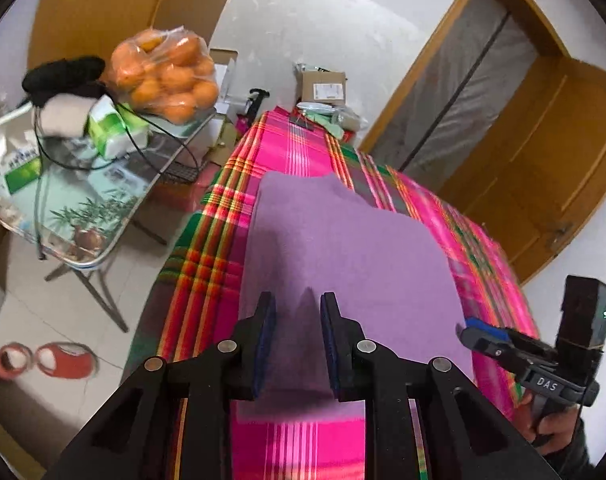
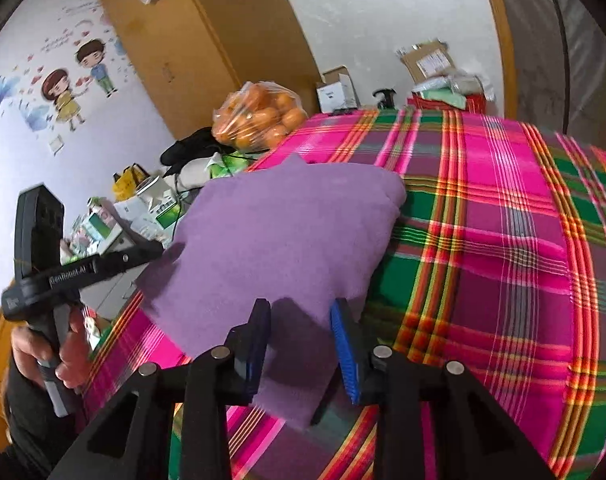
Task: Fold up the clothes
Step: 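Smooth the top of the folded sweater with the open left gripper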
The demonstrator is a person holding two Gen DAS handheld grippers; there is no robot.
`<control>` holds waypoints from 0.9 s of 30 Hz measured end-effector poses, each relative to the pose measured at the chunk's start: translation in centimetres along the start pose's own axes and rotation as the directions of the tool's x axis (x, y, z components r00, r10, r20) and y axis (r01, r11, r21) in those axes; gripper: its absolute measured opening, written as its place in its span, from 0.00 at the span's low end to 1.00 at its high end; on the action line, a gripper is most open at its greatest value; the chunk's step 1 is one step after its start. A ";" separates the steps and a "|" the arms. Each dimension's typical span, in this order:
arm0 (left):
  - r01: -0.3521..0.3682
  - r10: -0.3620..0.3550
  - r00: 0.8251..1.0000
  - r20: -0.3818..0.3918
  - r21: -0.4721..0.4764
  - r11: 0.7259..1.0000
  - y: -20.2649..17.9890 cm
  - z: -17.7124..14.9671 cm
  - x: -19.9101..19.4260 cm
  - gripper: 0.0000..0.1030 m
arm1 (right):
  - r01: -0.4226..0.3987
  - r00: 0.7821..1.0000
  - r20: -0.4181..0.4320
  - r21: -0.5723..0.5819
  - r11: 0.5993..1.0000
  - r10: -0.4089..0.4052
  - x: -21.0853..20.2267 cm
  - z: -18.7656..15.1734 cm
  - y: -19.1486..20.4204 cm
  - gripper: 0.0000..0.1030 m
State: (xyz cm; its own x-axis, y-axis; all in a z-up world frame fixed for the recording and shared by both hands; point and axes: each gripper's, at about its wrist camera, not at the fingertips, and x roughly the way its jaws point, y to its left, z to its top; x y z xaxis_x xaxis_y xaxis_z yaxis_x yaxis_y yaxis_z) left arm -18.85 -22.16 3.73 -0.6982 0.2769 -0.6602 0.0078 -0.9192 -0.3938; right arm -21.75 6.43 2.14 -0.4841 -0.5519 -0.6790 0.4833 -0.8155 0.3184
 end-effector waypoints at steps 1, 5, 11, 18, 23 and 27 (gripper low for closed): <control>-0.018 0.018 1.000 -0.009 0.015 1.000 -0.3 -0.4 0.1 0.22 | 0.006 1.000 -0.004 -0.013 1.000 -0.006 0.1 -0.3 0.2 0.32; -0.087 0.088 0.996 -0.015 0.077 0.993 -1.2 -1.3 1.0 0.22 | 0.021 1.000 -0.012 -0.019 1.000 -0.021 0.3 -0.9 0.3 0.33; -0.095 0.095 0.995 0.000 0.072 0.993 -1.2 -2.4 0.4 0.22 | 0.023 0.999 -0.047 -0.057 0.998 -0.025 -0.1 -2.3 1.5 0.31; -0.083 0.081 0.996 0.028 0.066 0.994 -0.9 -2.9 0.4 0.23 | -0.044 0.999 -0.023 0.011 0.999 0.044 -1.3 -2.1 0.7 0.28; -0.078 0.076 0.996 0.039 0.063 0.995 -0.8 -3.0 0.4 0.24 | -0.027 0.999 -0.038 0.022 0.999 0.027 -0.7 -1.9 0.1 0.28; -0.074 0.072 0.996 0.045 0.063 0.995 -0.7 -3.0 0.5 0.24 | 0.013 0.998 -0.069 -0.013 1.000 -0.013 0.6 -2.7 0.3 0.27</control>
State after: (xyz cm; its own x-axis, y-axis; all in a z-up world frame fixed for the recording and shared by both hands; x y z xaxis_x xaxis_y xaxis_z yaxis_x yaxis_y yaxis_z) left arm -17.01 -20.51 1.78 -0.7272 0.1977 -0.6574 0.0146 -0.9530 -0.3027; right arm -19.93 6.31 0.05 -0.4390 -0.5276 -0.7272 0.4867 -0.8200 0.3011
